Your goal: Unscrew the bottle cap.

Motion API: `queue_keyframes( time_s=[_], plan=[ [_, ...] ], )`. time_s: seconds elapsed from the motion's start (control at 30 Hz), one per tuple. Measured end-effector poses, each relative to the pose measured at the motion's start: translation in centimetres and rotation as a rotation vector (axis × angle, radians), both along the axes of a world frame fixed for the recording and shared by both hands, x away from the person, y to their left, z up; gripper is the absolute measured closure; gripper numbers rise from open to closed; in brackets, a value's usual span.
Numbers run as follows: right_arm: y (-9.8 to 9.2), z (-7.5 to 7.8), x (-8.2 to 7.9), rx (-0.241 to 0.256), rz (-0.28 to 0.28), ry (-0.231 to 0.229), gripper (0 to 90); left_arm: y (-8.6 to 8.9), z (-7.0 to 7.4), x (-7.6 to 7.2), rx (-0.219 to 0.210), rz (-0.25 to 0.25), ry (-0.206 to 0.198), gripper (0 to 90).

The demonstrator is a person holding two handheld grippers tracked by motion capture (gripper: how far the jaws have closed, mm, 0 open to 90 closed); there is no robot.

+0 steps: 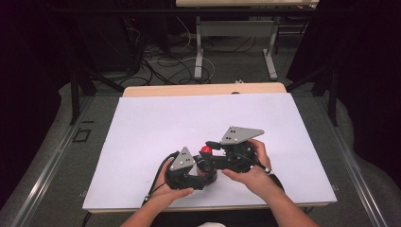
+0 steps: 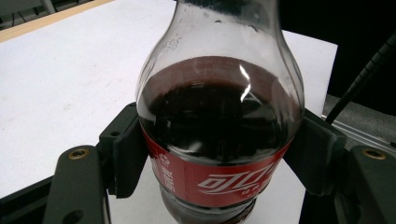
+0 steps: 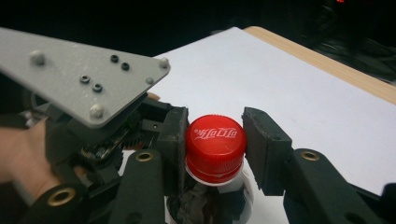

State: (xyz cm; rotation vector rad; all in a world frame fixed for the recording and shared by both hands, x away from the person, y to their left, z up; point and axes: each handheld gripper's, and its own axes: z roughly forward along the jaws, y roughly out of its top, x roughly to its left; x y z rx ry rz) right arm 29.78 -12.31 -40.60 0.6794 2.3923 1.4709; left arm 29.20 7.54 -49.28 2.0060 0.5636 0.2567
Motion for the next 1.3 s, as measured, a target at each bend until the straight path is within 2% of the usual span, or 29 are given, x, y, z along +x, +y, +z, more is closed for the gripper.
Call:
queue_keyframes(
  time_s=[0.03, 0.07, 0.1, 0.17, 0.2, 0.27, 0.3, 0.33, 0.37, 0.4, 0.43, 0.47, 0.5, 0.53, 0.6, 0.63, 0.73, 0.8, 0.87, 0.9, 0.93, 0.97, 1.0, 1.03, 1.07, 1.13, 1.2, 1.23, 1.3],
  plan=[
    [-0.3, 0.0, 0.5, -0.001, 0.049, 0.011, 61.4, 0.0, 0.0, 0.0, -0.001, -0.005, 0.0, 30.6],
    [-0.3, 0.0, 0.5, -0.001, 0.049, 0.011, 61.4, 0.0, 0.0, 0.0, -0.003, -0.008, 0.0, 30.6],
    [-0.9, 0.0, 1.7, 0.006, 0.172, 0.016, 61.4, -0.1, -0.1, 0.0, -0.005, -0.012, -0.004, 30.6],
    [-1.5, 0.1, 2.6, -0.011, 0.261, 0.032, 61.3, -0.2, -0.1, -0.1, 0.001, -0.028, -0.003, 30.6],
    [-1.5, 0.1, 2.6, -0.011, 0.261, 0.032, 61.3, -0.2, -0.1, -0.1, 0.001, -0.028, -0.003, 30.5],
    [-1.7, 0.1, 3.2, -0.023, 0.336, 0.018, 61.2, -0.3, -0.2, -0.1, 0.002, -0.03, -0.002, 30.5],
    [-1.6, 0.1, 3.2, -0.021, 0.331, 0.019, 61.0, -0.2, -0.1, 0.0, 0.0, -0.03, 0.001, 30.6],
    [-1.6, 0.2, 3.1, -0.024, 0.317, 0.014, 59.6, -0.2, -0.1, 0.0, 0.0, -0.025, 0.0, 30.6],
    [-1.4, 0.2, 2.4, -0.014, 0.228, 0.004, 50.3, -0.2, -0.1, 0.0, 0.002, -0.023, -0.002, 30.5],
    [-1.4, 0.2, 2.4, -0.014, 0.228, 0.004, 50.3, -0.1, -0.1, 0.0, 0.003, -0.02, -0.003, 30.5],
    [-1.3, 0.2, 2.1, -0.005, 0.186, 0.0, 49.7, -0.1, -0.1, 0.0, -0.001, -0.011, 0.0, 30.5],
    [-1.2, 0.3, 1.5, 0.01, 0.141, 0.009, 49.7, -0.1, -0.1, 0.0, -0.003, -0.011, 0.007, 30.5],
    [-0.8, 0.4, 0.7, 0.03, 0.053, 0.031, 49.7, -0.1, -0.1, 0.0, 0.0, -0.008, 0.004, 30.5],
    [-0.8, 0.4, 0.7, 0.03, 0.053, 0.031, 49.7, -0.1, -0.1, 0.0, -0.008, 0.002, 0.004, 30.5],
    [-0.1, 0.4, -0.1, 0.019, -0.033, 0.02, 50.4, -0.1, -0.1, 0.1, -0.002, 0.002, -0.001, 30.5],
    [0.4, 0.3, -0.6, 0.003, -0.094, 0.021, 52.0, -0.1, -0.1, 0.1, -0.001, -0.001, -0.001, 30.5],
    [1.0, 0.2, -1.1, -0.023, -0.144, 0.01, 60.1, -0.1, -0.1, 0.0, 0.002, -0.005, -0.002, 30.5],
    [1.1, 0.2, -1.1, -0.028, -0.144, 0.012, 60.5, -0.1, -0.1, 0.0, -0.001, -0.002, -0.002, 30.6],
    [0.8, 0.2, -0.8, -0.013, -0.116, 0.024, 61.2, -0.1, 0.0, 0.0, -0.005, -0.001, -0.001, 30.5],
    [0.4, 0.3, -0.3, -0.008, -0.054, 0.031, 61.4, -0.1, 0.0, 0.0, -0.007, -0.004, -0.002, 30.5],
    [0.4, 0.3, -0.3, -0.008, -0.054, 0.031, 61.4, -0.1, 0.0, -0.1, -0.007, -0.005, 0.001, 30.5],
    [-0.2, 0.4, 0.6, -0.01, 0.038, 0.042, 61.5, -0.1, 0.0, 0.0, -0.009, -0.008, 0.0, 30.6],
    [-0.4, 0.4, 1.1, -0.006, 0.096, 0.051, 61.5, -0.1, 0.0, -0.1, -0.014, -0.009, 0.005, 30.6],
    [-0.4, 0.4, 1.1, -0.006, 0.096, 0.051, 61.5, -0.1, 0.0, -0.1, -0.015, -0.011, 0.006, 30.6],
    [-0.7, 0.3, 1.6, 0.007, 0.131, 0.061, 61.4, -0.1, 0.0, 0.0, -0.009, -0.016, -0.001, 30.6],
    [-1.4, 0.2, 3.1, 0.009, 0.258, 0.087, 61.4, -0.1, -0.1, 0.0, -0.007, -0.019, 0.001, 30.6],
    [-1.4, 0.1, 3.4, 0.01, 0.288, 0.076, 61.3, -0.1, -0.1, 0.0, 0.001, -0.024, -0.002, 30.6],
    [-1.4, 0.1, 3.4, 0.01, 0.279, 0.081, 60.7, -0.2, -0.1, 0.0, -0.001, -0.024, 0.002, 30.6],
    [-1.2, 0.2, 2.9, 0.015, 0.234, 0.077, 50.3, -0.1, -0.1, 0.0, -0.004, -0.018, 0.003, 30.5]
  ],
)
